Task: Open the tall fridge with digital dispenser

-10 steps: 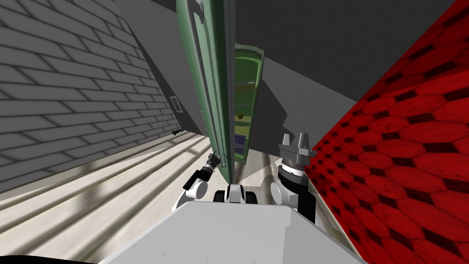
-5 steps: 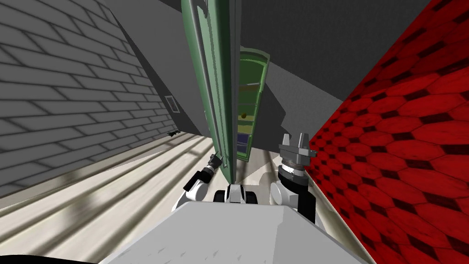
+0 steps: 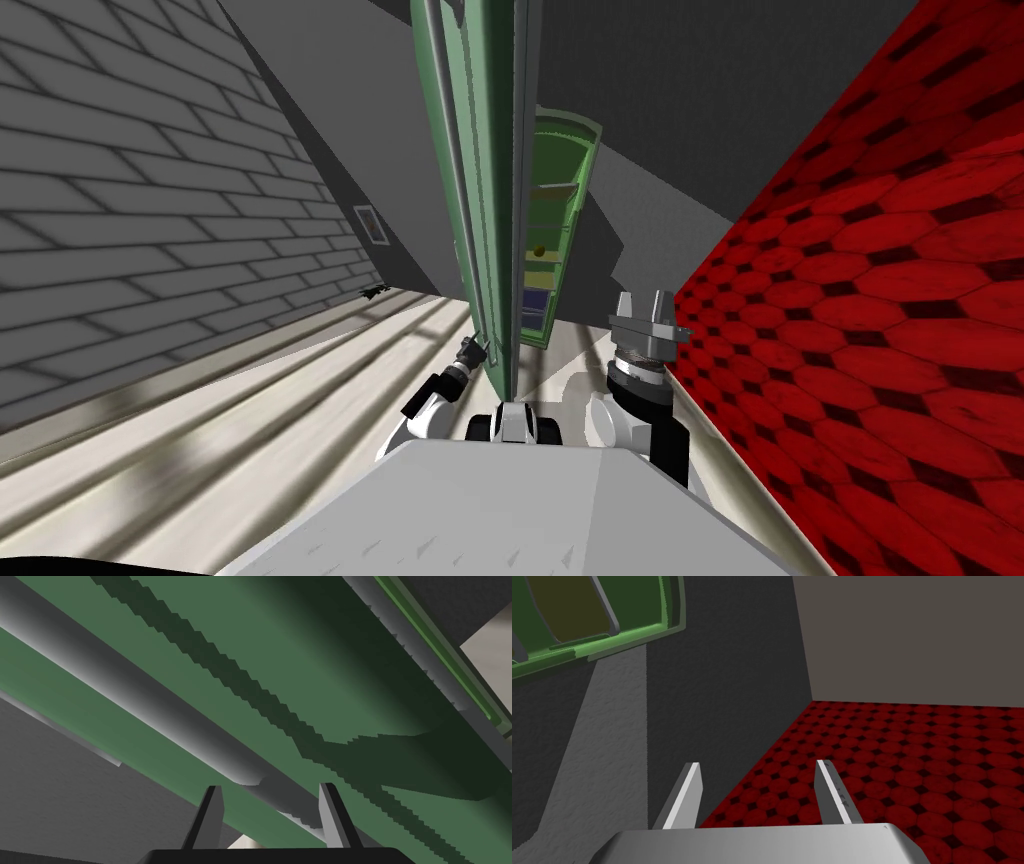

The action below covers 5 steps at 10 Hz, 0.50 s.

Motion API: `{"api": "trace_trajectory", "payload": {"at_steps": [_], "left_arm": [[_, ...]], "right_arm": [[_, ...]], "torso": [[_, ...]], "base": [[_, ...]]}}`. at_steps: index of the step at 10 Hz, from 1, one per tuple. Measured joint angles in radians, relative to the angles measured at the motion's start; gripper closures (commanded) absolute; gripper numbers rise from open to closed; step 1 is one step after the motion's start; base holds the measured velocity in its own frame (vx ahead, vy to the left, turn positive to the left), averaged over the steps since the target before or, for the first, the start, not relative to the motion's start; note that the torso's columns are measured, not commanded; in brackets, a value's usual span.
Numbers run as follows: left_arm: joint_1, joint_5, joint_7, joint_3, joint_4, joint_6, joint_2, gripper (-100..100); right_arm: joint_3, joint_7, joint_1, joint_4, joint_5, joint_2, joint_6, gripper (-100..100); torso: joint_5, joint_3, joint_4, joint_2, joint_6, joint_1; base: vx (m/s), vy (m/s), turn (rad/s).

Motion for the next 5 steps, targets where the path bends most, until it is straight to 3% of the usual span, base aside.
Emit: {"api": "trace_trajectory", "payload": {"at_steps": [5], "left_arm": [[0.008,0.016,-0.007,-0.055,-0.012,-0.006,0.033,100]], "right_arm": [[0.0,0.0,0.0,0.0,0.0,0.0,0.0,0]], "torso": [[0.002,-0.002,0.0,-0.004,0.0,0.012]], "base": [[-0.02,0.232,-0.106]]}}
